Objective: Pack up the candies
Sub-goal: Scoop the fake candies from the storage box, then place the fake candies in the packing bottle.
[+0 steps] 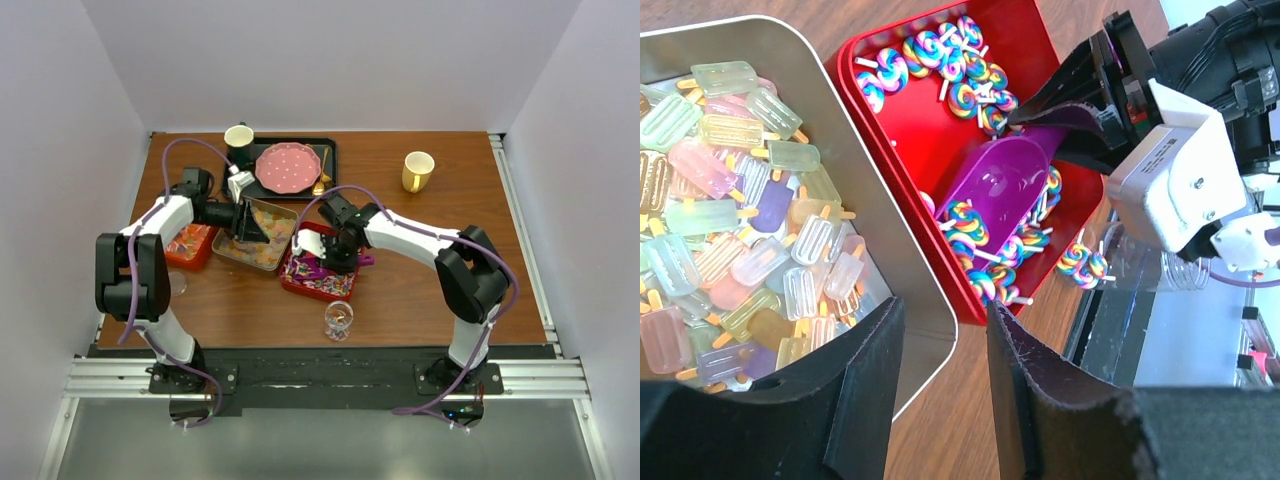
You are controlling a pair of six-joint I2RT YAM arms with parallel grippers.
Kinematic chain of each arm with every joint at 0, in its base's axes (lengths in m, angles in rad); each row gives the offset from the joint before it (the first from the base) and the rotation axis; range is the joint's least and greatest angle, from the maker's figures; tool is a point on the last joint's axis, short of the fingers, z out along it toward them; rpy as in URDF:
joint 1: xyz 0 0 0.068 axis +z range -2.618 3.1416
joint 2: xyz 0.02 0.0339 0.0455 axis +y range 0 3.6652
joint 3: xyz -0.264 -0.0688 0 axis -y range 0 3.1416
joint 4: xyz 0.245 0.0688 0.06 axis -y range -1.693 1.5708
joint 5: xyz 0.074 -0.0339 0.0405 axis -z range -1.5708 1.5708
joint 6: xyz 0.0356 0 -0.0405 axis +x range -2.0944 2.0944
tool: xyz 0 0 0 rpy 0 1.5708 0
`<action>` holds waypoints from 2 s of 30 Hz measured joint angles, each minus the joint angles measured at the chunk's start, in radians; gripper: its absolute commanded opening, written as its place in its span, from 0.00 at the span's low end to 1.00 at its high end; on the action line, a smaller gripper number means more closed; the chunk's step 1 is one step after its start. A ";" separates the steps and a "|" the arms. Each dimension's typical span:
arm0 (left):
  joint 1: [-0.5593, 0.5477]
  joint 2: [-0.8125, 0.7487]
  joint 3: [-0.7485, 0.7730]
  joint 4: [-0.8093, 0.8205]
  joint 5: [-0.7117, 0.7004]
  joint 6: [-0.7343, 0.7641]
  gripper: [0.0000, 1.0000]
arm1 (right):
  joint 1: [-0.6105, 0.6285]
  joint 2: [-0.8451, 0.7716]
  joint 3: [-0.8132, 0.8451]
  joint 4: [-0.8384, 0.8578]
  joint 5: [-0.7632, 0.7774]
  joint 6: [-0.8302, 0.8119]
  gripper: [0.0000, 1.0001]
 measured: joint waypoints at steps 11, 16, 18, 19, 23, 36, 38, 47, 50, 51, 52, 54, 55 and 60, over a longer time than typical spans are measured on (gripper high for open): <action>0.001 -0.002 0.010 -0.051 -0.001 0.034 0.43 | -0.103 -0.043 -0.065 0.044 -0.117 -0.067 0.00; 0.001 0.002 0.055 -0.102 -0.006 0.084 0.43 | -0.158 -0.068 -0.074 0.064 -0.172 -0.093 0.00; 0.001 0.011 0.074 -0.121 -0.010 0.104 0.43 | -0.169 -0.076 -0.076 0.074 -0.196 -0.102 0.00; 0.002 0.016 0.082 -0.129 -0.012 0.114 0.43 | -0.175 -0.081 -0.080 0.080 -0.211 -0.105 0.00; 0.002 0.032 0.098 -0.162 -0.024 0.143 0.43 | -0.190 -0.099 -0.103 0.092 -0.243 -0.112 0.00; 0.006 0.048 0.116 -0.210 -0.062 0.201 0.45 | -0.271 -0.371 -0.296 0.194 -0.340 -0.059 0.00; 0.006 0.048 0.116 -0.207 -0.063 0.192 0.48 | -0.280 -0.442 -0.309 0.217 -0.354 -0.025 0.00; 0.005 0.012 0.116 -0.143 -0.098 0.115 0.48 | -0.281 -0.611 -0.295 0.103 -0.384 0.006 0.00; 0.005 0.012 0.116 -0.116 -0.104 0.098 0.47 | -0.281 -0.634 -0.249 -0.028 -0.363 -0.042 0.00; 0.005 0.012 0.116 -0.108 -0.105 0.092 0.47 | -0.281 -0.640 -0.229 -0.075 -0.357 -0.062 0.00; 0.005 0.012 0.116 -0.103 -0.104 0.089 0.47 | -0.281 -0.645 -0.214 -0.109 -0.351 -0.079 0.00; 0.005 0.012 0.118 -0.093 -0.104 0.085 0.45 | -0.281 -0.655 -0.175 -0.194 -0.329 -0.127 0.00; 0.005 0.012 0.120 -0.089 -0.103 0.085 0.45 | -0.281 -0.656 -0.157 -0.233 -0.314 -0.149 0.00; 0.005 0.012 0.124 -0.054 -0.104 0.071 0.44 | -0.280 -0.653 -0.082 -0.413 -0.233 -0.256 0.00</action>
